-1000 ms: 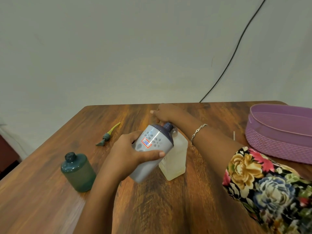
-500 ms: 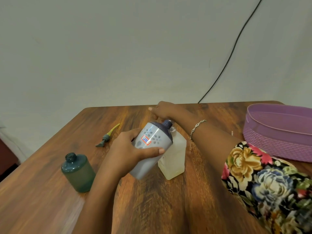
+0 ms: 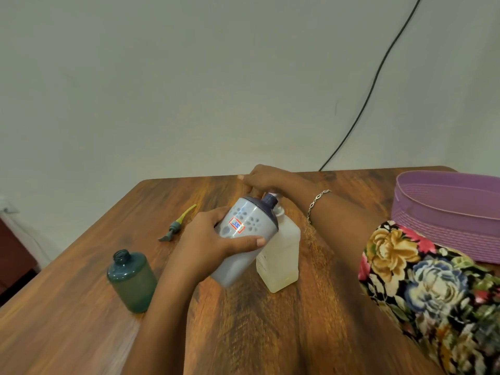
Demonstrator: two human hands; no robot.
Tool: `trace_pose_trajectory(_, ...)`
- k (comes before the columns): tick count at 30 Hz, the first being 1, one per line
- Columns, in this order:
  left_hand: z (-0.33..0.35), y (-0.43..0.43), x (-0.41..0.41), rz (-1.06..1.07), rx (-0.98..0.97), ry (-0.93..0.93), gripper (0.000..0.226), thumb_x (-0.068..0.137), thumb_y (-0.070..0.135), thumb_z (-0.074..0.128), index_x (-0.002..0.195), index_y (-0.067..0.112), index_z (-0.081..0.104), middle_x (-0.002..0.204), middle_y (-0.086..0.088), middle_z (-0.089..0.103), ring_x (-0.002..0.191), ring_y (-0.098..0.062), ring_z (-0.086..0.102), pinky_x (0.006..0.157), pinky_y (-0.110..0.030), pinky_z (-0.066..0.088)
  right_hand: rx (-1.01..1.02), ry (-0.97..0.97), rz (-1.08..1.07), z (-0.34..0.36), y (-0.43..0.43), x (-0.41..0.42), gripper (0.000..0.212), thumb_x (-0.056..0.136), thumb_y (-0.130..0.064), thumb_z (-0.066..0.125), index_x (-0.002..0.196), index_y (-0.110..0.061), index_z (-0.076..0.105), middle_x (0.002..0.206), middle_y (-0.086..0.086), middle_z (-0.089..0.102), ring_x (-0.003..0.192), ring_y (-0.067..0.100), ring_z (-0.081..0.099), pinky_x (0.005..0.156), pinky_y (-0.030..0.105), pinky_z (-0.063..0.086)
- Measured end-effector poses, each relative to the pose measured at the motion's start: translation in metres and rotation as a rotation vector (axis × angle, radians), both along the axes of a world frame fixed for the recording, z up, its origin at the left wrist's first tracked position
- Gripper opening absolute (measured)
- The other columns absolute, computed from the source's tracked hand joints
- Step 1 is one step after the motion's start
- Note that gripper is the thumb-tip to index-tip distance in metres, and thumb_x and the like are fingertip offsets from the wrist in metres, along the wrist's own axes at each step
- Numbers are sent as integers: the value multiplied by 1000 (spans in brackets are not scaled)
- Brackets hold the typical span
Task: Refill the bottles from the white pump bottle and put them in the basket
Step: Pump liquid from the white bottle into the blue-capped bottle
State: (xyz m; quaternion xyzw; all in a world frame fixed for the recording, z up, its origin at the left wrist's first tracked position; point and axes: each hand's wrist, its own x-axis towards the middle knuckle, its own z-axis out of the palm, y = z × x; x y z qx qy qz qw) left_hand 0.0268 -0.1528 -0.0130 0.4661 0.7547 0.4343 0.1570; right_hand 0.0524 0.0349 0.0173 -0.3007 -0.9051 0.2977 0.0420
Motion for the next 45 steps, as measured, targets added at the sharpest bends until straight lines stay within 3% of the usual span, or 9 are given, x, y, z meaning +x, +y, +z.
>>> trace_pose_trajectory(3,-1,-4,-2,13,-14,-6,47,51,52,78,84,21,65,74,1,67,65,-10,63,56,-22,47,21,-37,9,-2,-4,-3,51,102,-36,32,116,4,61,114,14,63,98,23,54,83,27,35)
trace_pose_trajectory(6,-7,-5,-3,0,-21,2,57,44,61,84,82,23,66,71,5,67,63,-4,62,50,-15,46,76,-105,-15,-10,-4,-5,53,102,-38,30,121,2,58,127,14,57,116,28,53,94,32,38)
trace_pose_trajectory(9,-12,0,-5,24,-19,10,45,51,52,85,81,25,65,67,6,66,61,1,60,47,-10,40,98,-129,-33,-16,1,-8,51,101,-39,31,127,0,53,137,16,49,124,30,47,100,35,36)
trace_pose_trajectory(18,1,6,-6,-5,2,61,52,46,59,78,78,21,64,69,1,66,61,-6,62,47,-14,42,-16,14,-55,0,8,-5,51,100,-37,36,122,4,56,122,20,60,94,21,51,80,25,35)
trace_pose_trajectory(25,-10,1,-9,-2,-11,48,69,33,71,65,80,22,66,71,2,67,62,-6,62,56,-25,49,55,-55,-65,-16,6,-8,52,100,-41,34,118,1,59,117,16,63,109,30,58,98,36,42)
trace_pose_trajectory(30,-14,5,-9,-6,-25,29,72,33,69,81,84,20,66,74,1,67,65,-8,62,57,-24,48,127,-95,-89,-22,9,-11,52,100,-42,34,120,-2,59,124,15,60,115,31,55,100,37,41)
trace_pose_trajectory(36,-5,5,-6,-2,-5,35,63,40,67,80,80,21,63,71,2,66,64,-10,62,55,-26,47,41,-26,-46,-5,7,-8,47,101,-34,36,114,4,61,112,18,64,88,22,51,79,27,37)
trace_pose_trajectory(41,-5,2,-7,2,1,30,69,34,71,64,80,21,64,70,2,66,62,-6,62,53,-21,47,52,-99,-48,-8,7,-12,40,101,-26,39,120,4,58,122,19,59,96,23,51,76,27,39)
trace_pose_trajectory(45,-12,2,-12,-10,3,-2,73,32,70,66,84,18,67,73,0,68,65,-10,64,59,-30,51,115,-139,-82,-16,7,-14,48,101,-36,35,125,0,57,116,19,59,113,31,51,95,33,39)
